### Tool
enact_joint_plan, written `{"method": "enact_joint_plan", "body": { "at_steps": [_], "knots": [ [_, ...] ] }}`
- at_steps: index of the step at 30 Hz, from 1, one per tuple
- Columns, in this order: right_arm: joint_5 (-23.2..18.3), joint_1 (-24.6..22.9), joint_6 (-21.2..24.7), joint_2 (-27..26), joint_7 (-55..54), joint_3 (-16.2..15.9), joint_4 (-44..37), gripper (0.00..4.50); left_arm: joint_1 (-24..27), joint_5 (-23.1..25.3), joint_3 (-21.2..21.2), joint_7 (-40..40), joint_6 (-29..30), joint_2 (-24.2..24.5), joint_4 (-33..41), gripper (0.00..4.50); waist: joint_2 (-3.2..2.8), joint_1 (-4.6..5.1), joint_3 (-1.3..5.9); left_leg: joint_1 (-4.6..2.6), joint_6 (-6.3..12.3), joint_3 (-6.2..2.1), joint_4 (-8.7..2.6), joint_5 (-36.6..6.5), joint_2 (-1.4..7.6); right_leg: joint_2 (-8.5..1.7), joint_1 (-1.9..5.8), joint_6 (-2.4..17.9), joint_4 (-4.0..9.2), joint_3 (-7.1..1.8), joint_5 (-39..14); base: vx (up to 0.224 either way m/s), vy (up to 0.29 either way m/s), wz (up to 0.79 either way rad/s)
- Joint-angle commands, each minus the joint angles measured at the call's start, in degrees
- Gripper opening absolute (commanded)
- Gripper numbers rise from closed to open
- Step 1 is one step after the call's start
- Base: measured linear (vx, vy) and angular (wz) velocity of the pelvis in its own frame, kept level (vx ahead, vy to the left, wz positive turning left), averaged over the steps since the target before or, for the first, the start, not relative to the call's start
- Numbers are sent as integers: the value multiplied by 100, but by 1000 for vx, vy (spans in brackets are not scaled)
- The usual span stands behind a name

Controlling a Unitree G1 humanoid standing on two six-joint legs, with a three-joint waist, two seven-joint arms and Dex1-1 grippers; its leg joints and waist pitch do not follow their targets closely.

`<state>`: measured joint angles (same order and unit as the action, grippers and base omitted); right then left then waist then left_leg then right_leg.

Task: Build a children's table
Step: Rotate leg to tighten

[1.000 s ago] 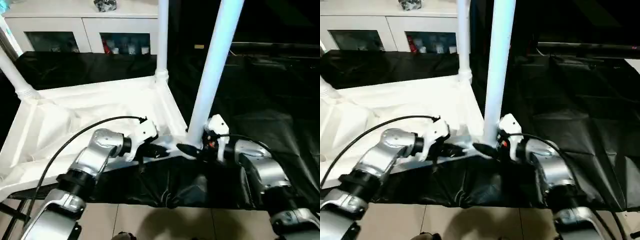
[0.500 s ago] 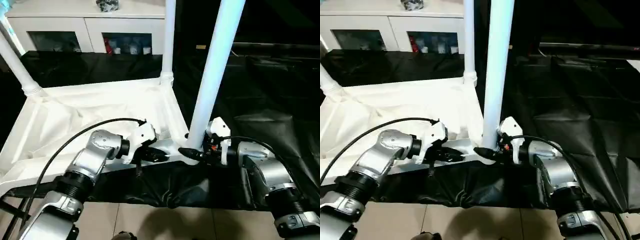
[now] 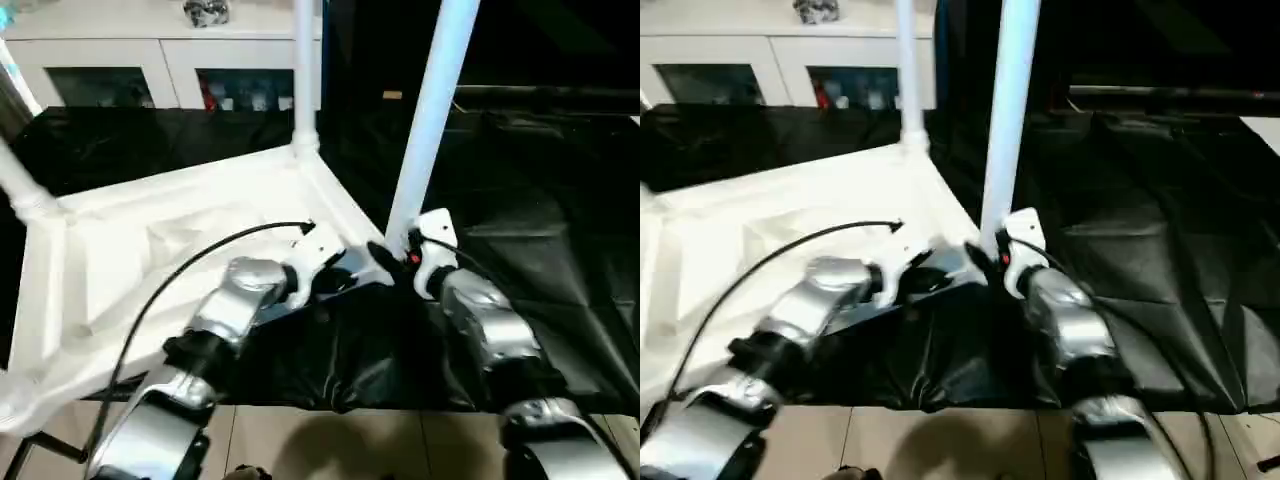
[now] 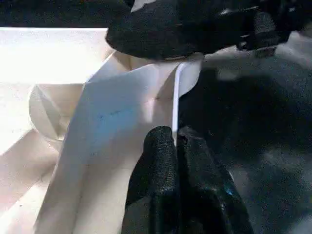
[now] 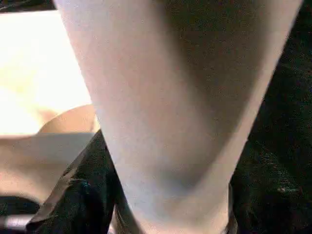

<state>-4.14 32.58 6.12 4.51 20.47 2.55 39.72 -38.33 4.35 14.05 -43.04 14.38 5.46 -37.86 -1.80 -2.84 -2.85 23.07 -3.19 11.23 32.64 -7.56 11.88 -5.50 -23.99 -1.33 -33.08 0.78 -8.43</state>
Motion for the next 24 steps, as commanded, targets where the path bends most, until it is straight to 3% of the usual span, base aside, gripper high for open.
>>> {"method": "enact_joint_plan", "body": {
  "at_steps": [1, 2, 3, 5, 7, 10, 16, 17, 18, 24],
  "knots": [
    [-71, 32, -46, -473, 223, -347, 129, 264, -256, -151, -179, 411, -189, -312, 94, 0, 60, 9, 442, -164, 69, -26, -343, -1932, 9, -89, 202, 998, 397, 3, -1727, 0, 0, 0],
    [-147, 22, -85, -496, 358, -335, 104, 264, -236, -157, -144, 327, -226, -293, 125, 0, 59, 9, 444, -157, 112, -21, -338, -1878, 7, -90, 215, 1035, 386, 2, -1609, 0, 0, 0],
    [-193, 27, -120, -520, 429, -312, 111, 299, -229, -151, -130, 284, -248, -288, 132, 0, 57, 4, 444, -161, 131, -18, -336, -1872, 10, -92, 215, 1046, 386, 2, -1586, 0, 0, 0],
    [-249, 34, -116, -519, 468, -266, 115, 299, -200, -162, -99, 164, -303, -249, 174, 0, 58, -4, 442, -160, 176, -13, -333, -1840, 12, -98, 227, 1070, 384, 1, -1576, 0, 0, 0],
    [-255, 28, -124, -474, 547, -272, 90, 339, -164, -172, -72, 35, -366, -189, 221, 0, 54, -1, 433, -160, 168, -18, -345, -1895, 14, -96, 225, 1045, 394, 7, -1690, 0, 0, 0],
    [-17, 30, -320, -304, 544, -383, 98, 344, -82, -233, -33, -261, -408, -32, 349, 0, 55, 6, 427, -161, 126, -25, -357, -1984, 18, -102, 218, 1024, 400, 8, -1824, 0, 0, 0],
    [-5, -74, -359, -33, 1082, -520, -109, 344, 19, -328, 3, -713, -541, 202, 497, 0, 57, 33, 414, -155, 121, -28, -366, -2082, 23, -99, 221, 1014, 409, 4, -1893, 0, 0, 0],
    [-25, -244, -323, 309, 1826, -736, -400, 344, 113, -424, 39, -1176, -661, 435, 615, 0, 54, 37, 415, -156, 121, -30, -366, -2079, 22, -99, 220, 1019, 408, 4, -1890, 0, 0, 0],
    [-25, -244, -323, 309, 1826, -736, -400, 344, 113, -424, 39, -1176, -661, 435, 615, 0, 70, 25, 416, -145, 154, -34, -364, -2060, 23, -93, 251, 1019, 400, 11, -1844, 0, 0, 0],
    [-187, -566, -134, 835, 3082, -1097, -1007, 344, 237, -554, 129, -1817, -643, 713, 811, 0, 55, -2, 413, -180, 239, -12, -353, -1995, 50, -88, 231, 1157, 387, 1, -1711, 0, 0, 0]
  ]
}}
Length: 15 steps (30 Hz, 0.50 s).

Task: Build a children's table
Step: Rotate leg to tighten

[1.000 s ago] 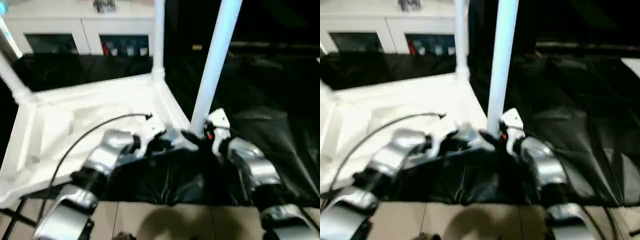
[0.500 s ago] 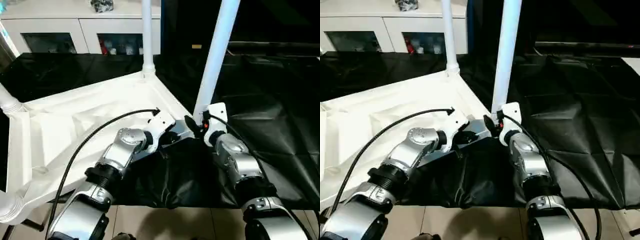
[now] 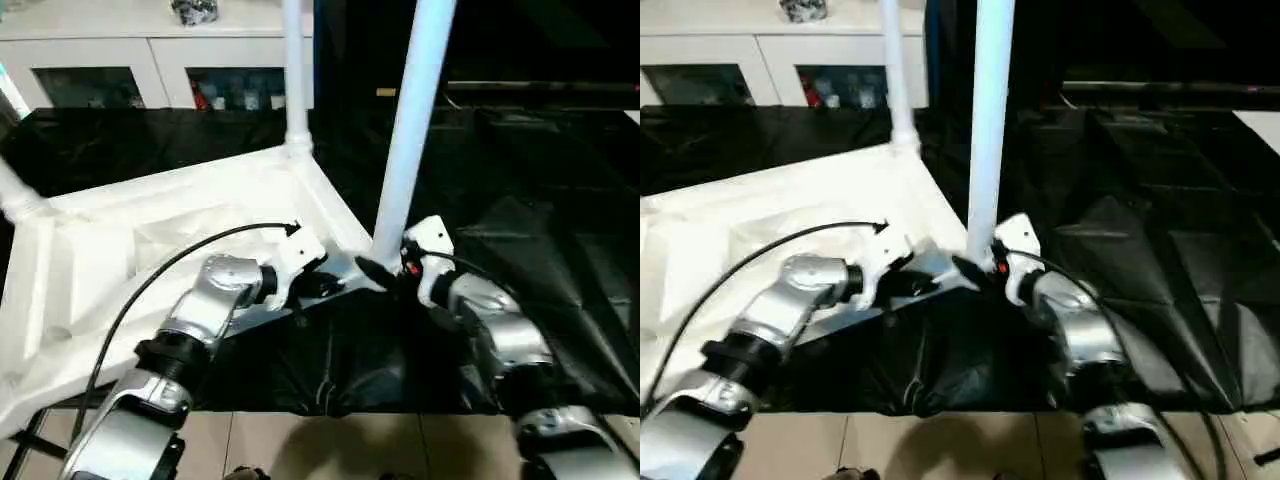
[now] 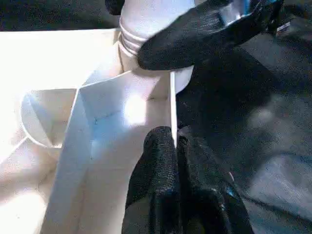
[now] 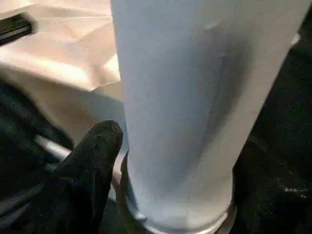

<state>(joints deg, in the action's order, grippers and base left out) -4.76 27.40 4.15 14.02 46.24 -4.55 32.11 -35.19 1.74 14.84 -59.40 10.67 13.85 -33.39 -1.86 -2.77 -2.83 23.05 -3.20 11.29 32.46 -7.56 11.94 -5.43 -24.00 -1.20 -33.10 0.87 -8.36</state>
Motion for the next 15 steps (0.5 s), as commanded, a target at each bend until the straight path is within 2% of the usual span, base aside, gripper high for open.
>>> {"method": "enact_joint_plan", "body": {
  "at_steps": [1, 8, 15],
  "knots": [
    [-143, -88, 85, -39, 650, -438, -331, 344, -61, -308, 71, -281, -253, -82, 391, 0, 64, -26, 411, -168, 241, -15, -334, -1977, 49, -94, 235, 1146, 374, -11, -1695, 0, 0, 0],
    [-206, -247, 239, 281, 1304, -635, -662, 344, 61, -390, 167, -813, -138, 135, 607, 0, 60, -87, 405, -192, 170, -9, -341, -2078, 60, -99, 204, 1128, 380, -19, -1855, 0, 0, 0],
    [-176, -359, 392, 448, 1661, -792, -887, 293, 152, -417, 197, -1032, -68, 254, 744, 0, 73, -91, 397, -192, 120, -18, -349, -2156, 58, -110, 192, 1064, 392, -24, -2040, 0, 0, 0]
  ]
}}
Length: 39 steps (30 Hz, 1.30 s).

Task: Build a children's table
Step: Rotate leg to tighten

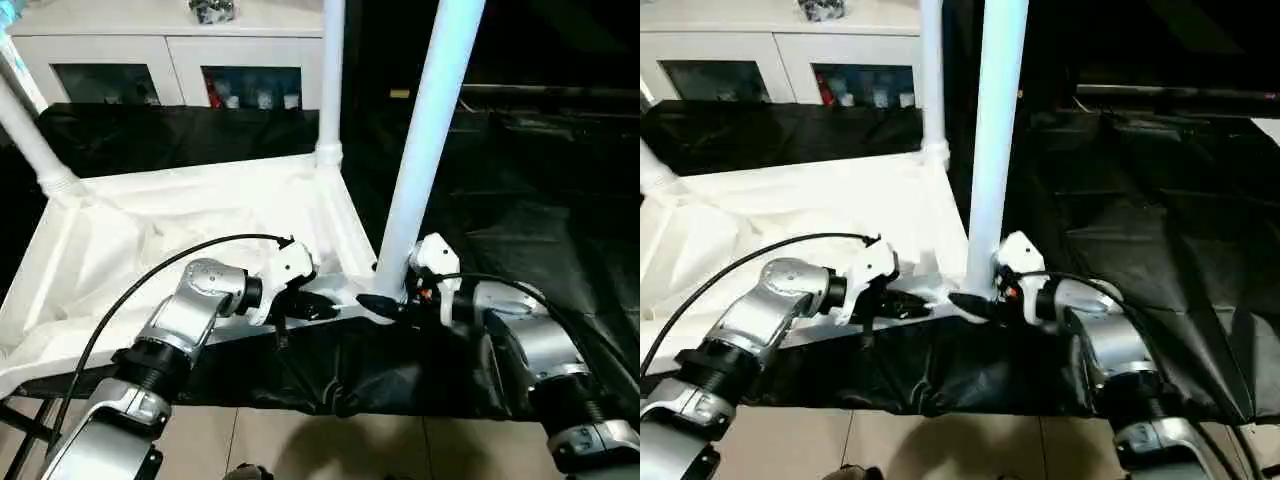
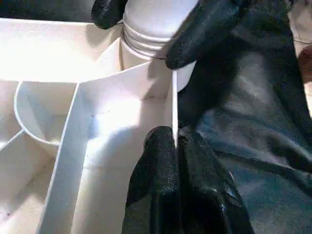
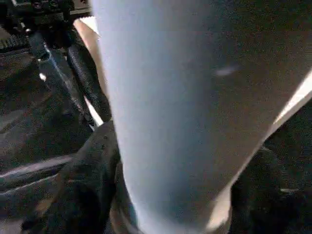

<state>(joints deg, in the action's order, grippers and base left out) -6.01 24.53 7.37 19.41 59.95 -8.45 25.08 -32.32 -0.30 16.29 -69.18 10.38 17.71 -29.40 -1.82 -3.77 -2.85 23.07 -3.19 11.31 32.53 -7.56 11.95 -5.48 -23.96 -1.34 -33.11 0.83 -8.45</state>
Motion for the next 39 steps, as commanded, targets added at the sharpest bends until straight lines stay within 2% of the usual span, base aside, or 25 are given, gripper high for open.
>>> {"method": "enact_joint_plan", "body": {
  "at_steps": [1, 9, 13, 15, 16, 18, 19, 21, 22, 25, 28, 29, 30, 31, 33, 36, 39],
  "knots": [
    [-51, -72, 70, -91, 290, -403, -184, 277, -135, -213, 52, -54, -39, -132, 345, 0, 72, 10, 400, -189, 117, -22, -356, -2151, 55, -105, 193, 1070, 389, -19, -2033, 0, 0, 0],
    [-80, -191, 196, -55, 413, -494, -417, 265, -60, -222, 73, -102, 16, -74, 444, 0, 68, 16, 401, -189, 100, -24, -358, -2139, 50, -102, 190, 1048, 390, -21, -2036, 0, 0, 0],
    [-62, -202, 248, -289, 23, -355, -332, 265, -127, -101, -68, 461, 13, -307, 276, 0, 75, 12, 400, -193, 100, -24, -354, -2121, 50, -101, 184, 1049, 391, -22, -2031, 0, 0, 0],
    [141, 31, 202, -672, -1052, -111, 222, 265, -275, 55, -183, 1170, 36, -573, 16, 0, 70, 27, 386, -190, 68, -24, -358, -2163, 44, -103, 163, 1028, 402, -26, -2138, 0, 0, 0],
    [177, 66, 177, -724, -1214, -80, 308, 265, -297, 79, -200, 1278, 40, -612, -22, 0, 85, 87, 384, -184, -69, -51, -366, -2288, 12, -118, 177, 923, 432, 8, -2510, 0, 0, 0],
    [205, 232, 205, -941, -1833, 120, 654, 265, -388, 147, -249, 1609, 79, -743, -156, 0, 74, 113, 371, -231, -90, -53, -348, -2473, 8, -115, 110, 813, 482, -1, -2827, 0, 0, 0],
    [215, 363, 149, -1110, -2284, 271, 919, 265, -489, 198, -311, 1934, 122, -871, -296, 0, 80, 135, 378, -203, -111, -68, -355, -2471, -5, -118, 141, 754, 486, 12, -2888, 0, 0, 0],
    [226, 517, 95, -1304, -2863, 446, 1216, 264, -616, 255, -400, 2396, 215, -1045, -468, 0, 76, 168, 381, -214, -112, -68, -348, -2486, -8, -114, 115, 734, 503, 16, -2900, 0, 0, 0],
    [258, 632, 94, -1436, -3315, 563, 1432, 264, -712, 286, -476, 2762, 256, -1182, -601, 0, 82, 183, 387, -210, -105, -74, -344, -2497, -16, -109, 132, 722, 508, 30, -2905, 0, 0, 0],
    [403, 815, 17, -1650, -3998, 724, 1764, 264, -820, 338, -534, 3118, 255, -1385, -739, 0, 67, 187, 401, -196, -55, -68, -342, -2392, -20, -102, 135, 740, 506, 22, -2720, 0, 0, 0],
    [420, 916, -149, -1791, -4213, 779, 1954, 264, -863, 335, -530, 3194, 238, -1501, -792, 0, 67, 180, 419, -179, 4, -52, -340, -2261, -11, -88, 150, 840, 473, 13, -2301, 0, 0, 0],
    [403, 939, -210, -1825, -4234, 797, 1999, 264, -867, 340, -515, 3198, 213, -1518, -802, 0, 72, 170, 430, -163, 42, -48, -335, -2165, -10, -96, 175, 895, 449, 9, -2096, 0, 0, 0],
    [392, 954, -247, -1845, -4248, 811, 2031, 299, -870, 344, -507, 3202, 196, -1527, -810, 0, 69, 173, 430, -153, 61, -47, -338, -2129, -8, -94, 185, 918, 438, 9, -2018, 0, 0, 0],
    [178, 947, -259, -1888, -3984, 913, 1955, 320, -830, 327, -446, 3029, 121, -1499, -759, 0, 65, 165, 437, -157, 99, -41, -333, -2054, -6, -86, 193, 962, 422, 8, -1855, 0, 0, 0],
    [42, 937, -245, -1893, -3781, 969, 1882, 337, -785, 301, -389, 2844, 37, -1455, -697, 0, 64, 163, 436, -147, 167, -34, -332, -2022, -4, -88, 212, 1021, 407, 6, -1710, 0, 0, 0],
    [145, 921, -299, -1762, -3613, 837, 1799, 359, -714, 269, -319, 2601, -29, -1335, -606, 0, 62, 156, 436, -146, 196, -32, -334, -1954, 1, -96, 223, 1082, 397, 10, -1661, 0, 0, 0],
    [239, 903, -432, -1583, -3361, 734, 1742, 375, -641, 220, -263, 2338, -86, -1193, -506, 0, 63, 155, 421, -159, 158, -31, -340, -2053, 9, -105, 216, 1081, 415, 10, -1836, 0, 0, 0]
  ]
}}
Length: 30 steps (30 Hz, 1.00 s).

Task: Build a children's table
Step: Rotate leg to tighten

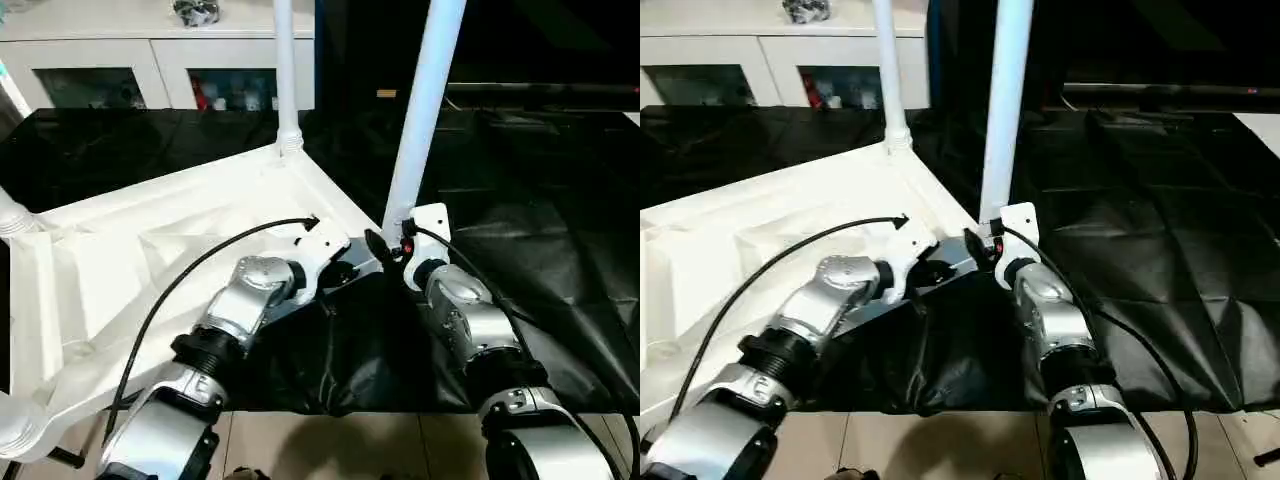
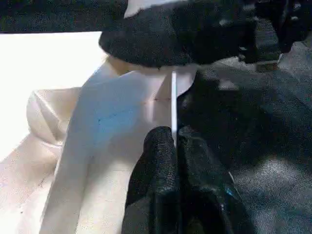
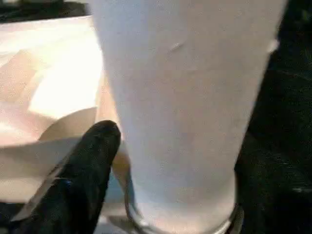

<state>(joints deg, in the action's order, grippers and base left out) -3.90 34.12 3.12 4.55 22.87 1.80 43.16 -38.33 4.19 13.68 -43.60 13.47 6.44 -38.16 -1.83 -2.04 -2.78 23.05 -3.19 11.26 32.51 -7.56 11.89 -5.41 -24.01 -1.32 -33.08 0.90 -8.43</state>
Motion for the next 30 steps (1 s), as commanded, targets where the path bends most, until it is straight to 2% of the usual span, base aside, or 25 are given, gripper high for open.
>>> {"method": "enact_joint_plan", "body": {
  "at_steps": [1, 7, 8, 10, 15, 19, 24, 26, 30],
  "knots": [
    [32, -64, -27, -67, 400, -305, -83, 375, -28, -238, 4, -266, -408, -45, 386, 0, 69, -18, 412, -156, 156, -28, -337, -2092, 17, -116, 227, 1055, 421, 3, -1913, 0, 0, 0],
    [37, -326, -141, 504, 1764, -684, -598, 375, 151, -340, 130, -1034, -646, 334, 642, 0, 71, -35, 402, -171, 169, -27, -347, -2148, 34, -102, 205, 1040, 427, -5, -2004, 0, 0, 0],
    [-38, -463, -109, 700, 2241, -824, -864, 375, 186, -404, 152, -1299, -683, 453, 700, 0, 80, -50, 407, -173, 181, -28, -344, -2135, 35, -99, 225, 1044, 417, -4, -1944, 0, 0, 0],
    [-114, -536, -43, 810, 2501, -885, -1020, 375, 222, -456, 177, -1501, -684, 528, 771, 0, 78, -68, 401, -147, 222, -22, -350, -2072, 42, -102, 233, 1060, 398, -13, -1844, 0, 0, 0],
    [-320, -810, 242, 1217, 3448, -1144, -1542, 375, 343, -538, 282, -2055, -661, 755, 986, 0, 67, -126, 405, -177, 244, -6, -340, -2012, 65, -97, 214, 1140, 379, -16, -1779, 0, 0, 0],
    [-392, -922, 375, 1369, 3798, -1251, -1762, 341, 396, -595, 323, -2354, -629, 841, 1080, 0, 74, -182, 402, -190, 211, -1, -343, -2017, 71, -104, 206, 1135, 380, -22, -1841, 0, 0, 0],
    [-461, -1027, 628, 1477, 4094, -1345, -2053, 310, 478, -697, 403, -2680, -524, 972, 1246, 0, 74, -192, 394, -180, 159, -12, -360, -2066, 71, -104, 201, 1086, 380, -22, -1936, 0, 0, 0],
    [-469, -1064, 757, 1545, 4231, -1426, -2175, 281, 508, -709, 412, -2777, -494, 999, 1300, 0, 75, -197, 394, -193, 144, -11, -357, -2114, 74, -109, 194, 1070, 386, -24, -2013, 0, 0, 0],
    [-476, -1094, 837, 1568, 4300, -1466, -2252, 269, 521, -707, 405, -2830, -457, 1013, 1323, 0, 87, -213, 397, -186, 119, -11, -353, -2064, 65, -114, 194, 1032, 384, -31, -2033, 0, 0, 0]
  ]
}}
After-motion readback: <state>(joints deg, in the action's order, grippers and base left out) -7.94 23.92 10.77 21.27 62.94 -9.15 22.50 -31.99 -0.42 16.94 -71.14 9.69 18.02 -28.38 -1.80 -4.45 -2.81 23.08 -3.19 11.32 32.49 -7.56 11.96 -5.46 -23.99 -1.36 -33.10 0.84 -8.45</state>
